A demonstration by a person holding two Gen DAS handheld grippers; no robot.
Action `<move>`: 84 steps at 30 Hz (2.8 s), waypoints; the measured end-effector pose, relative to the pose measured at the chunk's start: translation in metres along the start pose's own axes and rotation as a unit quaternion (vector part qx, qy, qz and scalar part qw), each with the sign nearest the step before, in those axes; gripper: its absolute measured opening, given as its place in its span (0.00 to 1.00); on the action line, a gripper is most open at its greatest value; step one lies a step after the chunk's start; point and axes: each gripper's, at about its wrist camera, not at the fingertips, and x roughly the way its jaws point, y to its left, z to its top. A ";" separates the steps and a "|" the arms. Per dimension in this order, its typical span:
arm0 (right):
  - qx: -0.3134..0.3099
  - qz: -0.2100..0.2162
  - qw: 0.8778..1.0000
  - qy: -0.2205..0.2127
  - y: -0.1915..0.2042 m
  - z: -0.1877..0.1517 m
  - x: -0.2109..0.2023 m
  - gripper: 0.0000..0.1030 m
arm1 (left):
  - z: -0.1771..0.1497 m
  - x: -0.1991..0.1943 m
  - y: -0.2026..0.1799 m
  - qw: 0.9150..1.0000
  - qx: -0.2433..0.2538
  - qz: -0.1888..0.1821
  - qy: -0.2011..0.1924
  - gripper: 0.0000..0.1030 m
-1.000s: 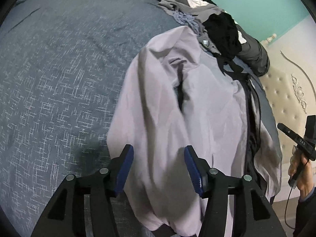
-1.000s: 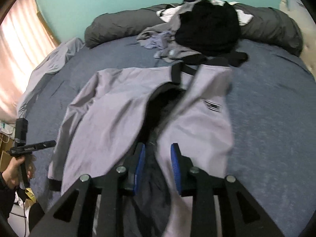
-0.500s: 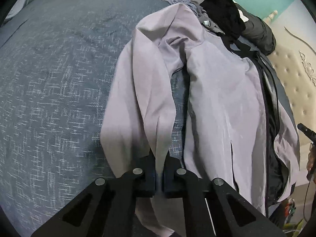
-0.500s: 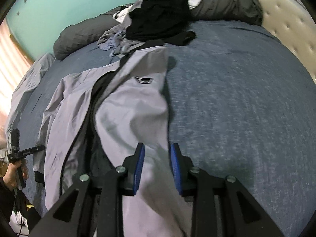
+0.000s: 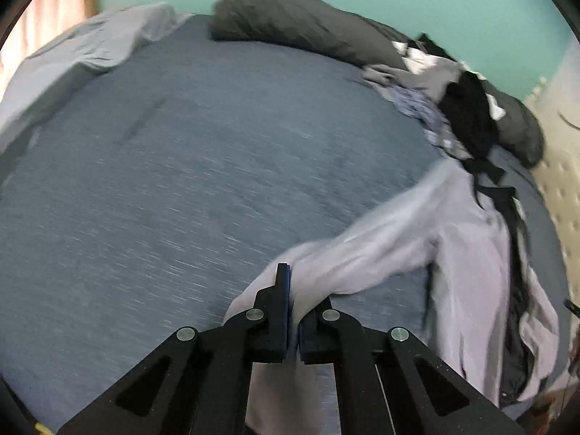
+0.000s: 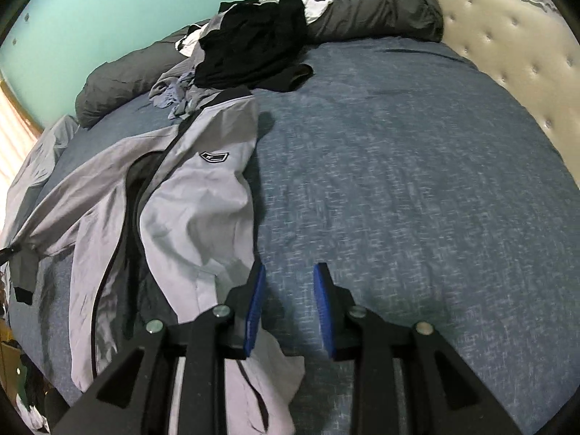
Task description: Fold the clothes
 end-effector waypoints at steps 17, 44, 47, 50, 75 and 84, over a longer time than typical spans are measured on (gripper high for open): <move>0.019 -0.007 0.997 0.074 -0.024 -0.036 0.045 0.26 | -0.048 -0.026 -0.056 0.997 0.027 -0.078 0.000 0.58; -0.061 0.090 0.992 0.062 0.070 -0.050 0.045 0.26 | -0.178 0.032 -0.366 0.928 0.180 -0.289 0.151 0.58; -0.048 0.072 0.995 0.047 0.047 -0.044 0.036 0.26 | -0.187 0.040 -0.379 0.923 0.178 -0.298 0.165 0.58; -0.033 0.050 0.997 0.039 0.023 -0.040 0.030 0.26 | -0.193 0.050 -0.395 0.920 0.177 -0.303 0.175 0.58; 0.016 0.026 0.998 0.055 -0.046 -0.056 0.036 0.26 | -0.225 0.060 -0.436 0.898 0.224 -0.321 0.201 0.04; 0.015 0.084 0.990 0.114 -0.022 -0.076 0.067 0.30 | -0.193 0.039 -0.393 0.917 0.231 -0.278 0.167 0.03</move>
